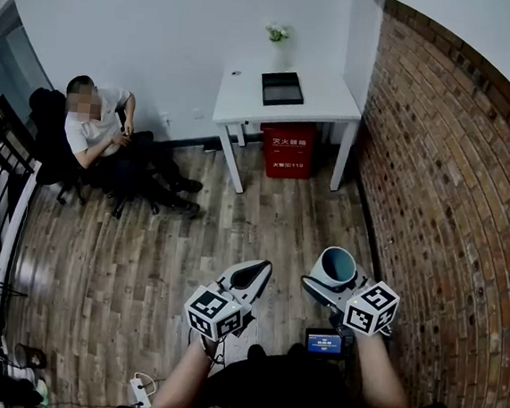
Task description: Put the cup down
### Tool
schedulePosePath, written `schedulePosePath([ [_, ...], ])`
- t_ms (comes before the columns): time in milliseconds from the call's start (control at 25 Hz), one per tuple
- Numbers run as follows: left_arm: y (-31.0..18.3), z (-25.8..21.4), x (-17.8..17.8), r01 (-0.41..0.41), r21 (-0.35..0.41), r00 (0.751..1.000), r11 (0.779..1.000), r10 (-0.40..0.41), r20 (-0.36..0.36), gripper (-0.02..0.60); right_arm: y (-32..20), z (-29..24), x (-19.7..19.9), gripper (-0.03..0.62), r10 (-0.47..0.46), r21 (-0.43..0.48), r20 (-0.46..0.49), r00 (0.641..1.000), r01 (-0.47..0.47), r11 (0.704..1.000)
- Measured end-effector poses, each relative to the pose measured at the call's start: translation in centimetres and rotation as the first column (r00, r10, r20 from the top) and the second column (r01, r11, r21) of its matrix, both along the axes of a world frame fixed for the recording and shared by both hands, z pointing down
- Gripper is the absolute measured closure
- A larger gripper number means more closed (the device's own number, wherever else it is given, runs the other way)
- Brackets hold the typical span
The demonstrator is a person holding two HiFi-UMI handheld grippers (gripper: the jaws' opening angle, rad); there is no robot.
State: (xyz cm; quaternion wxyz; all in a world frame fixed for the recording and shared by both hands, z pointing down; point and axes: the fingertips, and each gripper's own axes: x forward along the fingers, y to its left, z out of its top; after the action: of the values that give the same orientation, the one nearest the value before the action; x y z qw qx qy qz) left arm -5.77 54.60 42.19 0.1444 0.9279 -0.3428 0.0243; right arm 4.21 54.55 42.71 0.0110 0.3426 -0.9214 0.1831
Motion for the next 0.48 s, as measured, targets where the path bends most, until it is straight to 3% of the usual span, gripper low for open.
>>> schedulePosePath([
  [480,0.0,0.1,0.7,-0.003,-0.007,1.000,1.000,0.003,0.001,0.575,0.1,0.0,1.0,0.197,0.012,-0.006,0.011,1.000,-0.012,1.000],
])
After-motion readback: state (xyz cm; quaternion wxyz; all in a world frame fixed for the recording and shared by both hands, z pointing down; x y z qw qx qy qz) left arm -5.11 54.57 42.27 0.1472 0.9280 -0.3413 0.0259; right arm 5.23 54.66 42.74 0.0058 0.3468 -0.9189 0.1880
